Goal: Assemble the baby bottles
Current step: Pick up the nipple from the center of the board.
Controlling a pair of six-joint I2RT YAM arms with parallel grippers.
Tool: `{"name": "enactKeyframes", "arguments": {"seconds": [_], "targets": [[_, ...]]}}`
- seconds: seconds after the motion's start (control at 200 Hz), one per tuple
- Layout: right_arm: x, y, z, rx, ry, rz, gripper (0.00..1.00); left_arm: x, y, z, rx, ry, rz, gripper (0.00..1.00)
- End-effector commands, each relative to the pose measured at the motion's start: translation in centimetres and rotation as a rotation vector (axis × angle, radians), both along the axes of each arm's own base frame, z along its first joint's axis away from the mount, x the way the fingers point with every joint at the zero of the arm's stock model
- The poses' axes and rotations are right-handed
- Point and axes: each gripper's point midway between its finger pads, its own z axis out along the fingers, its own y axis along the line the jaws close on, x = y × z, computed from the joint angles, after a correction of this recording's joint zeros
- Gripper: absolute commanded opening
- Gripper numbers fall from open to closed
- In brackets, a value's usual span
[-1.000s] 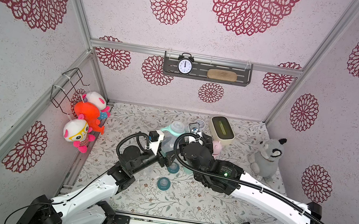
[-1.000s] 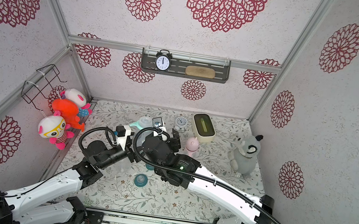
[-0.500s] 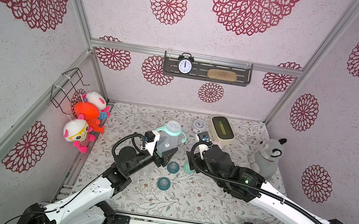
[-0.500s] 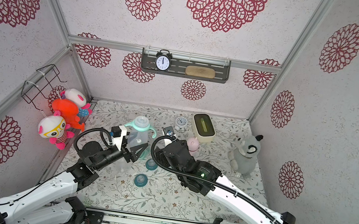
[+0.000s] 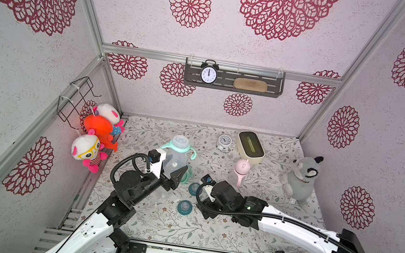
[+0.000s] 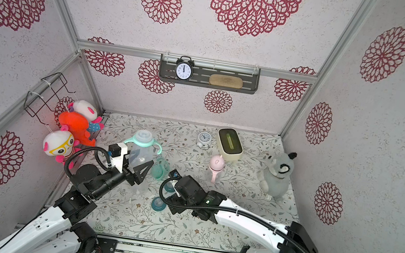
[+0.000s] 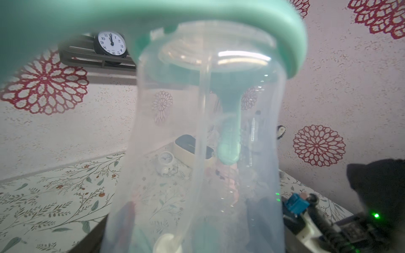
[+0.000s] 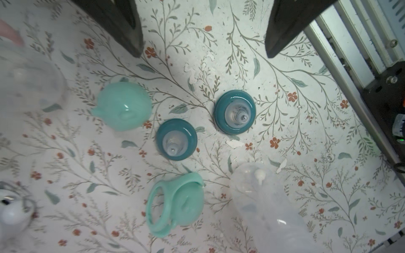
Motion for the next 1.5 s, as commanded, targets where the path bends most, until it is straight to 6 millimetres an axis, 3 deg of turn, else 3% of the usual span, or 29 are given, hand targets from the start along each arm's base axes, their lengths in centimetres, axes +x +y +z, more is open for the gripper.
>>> {"name": "enactKeyframes", "arguments": {"seconds": [0.0, 0.355, 0.555, 1.171, 1.496], "targets": [[0.1, 2.8, 0.4, 0.078, -0.011, 0.082, 0.89, -0.2, 1.0, -0.7, 0.004, 0.039, 0.04, 0.0], [0.1, 7.4, -5.2, -0.009, 0.022, 0.19, 0.89, -1.5, 2.4, -0.9, 0.013, 0.066, 0.067, 0.0], [0.1, 9.0, -7.5, -0.043, 0.037, 0.209, 0.89, -1.9, 2.5, -0.6, 0.013, 0.066, 0.062, 0.0], [0.6, 8.1, -11.6, -0.161, 0.077, 0.139, 0.79, -2.0, 2.3, -0.2, 0.006, 0.059, 0.048, 0.0], [0.0, 7.0, -12.6, -0.22, 0.099, 0.13, 0.86, -1.9, 2.2, -0.5, 0.012, 0.069, 0.046, 0.0]]}}
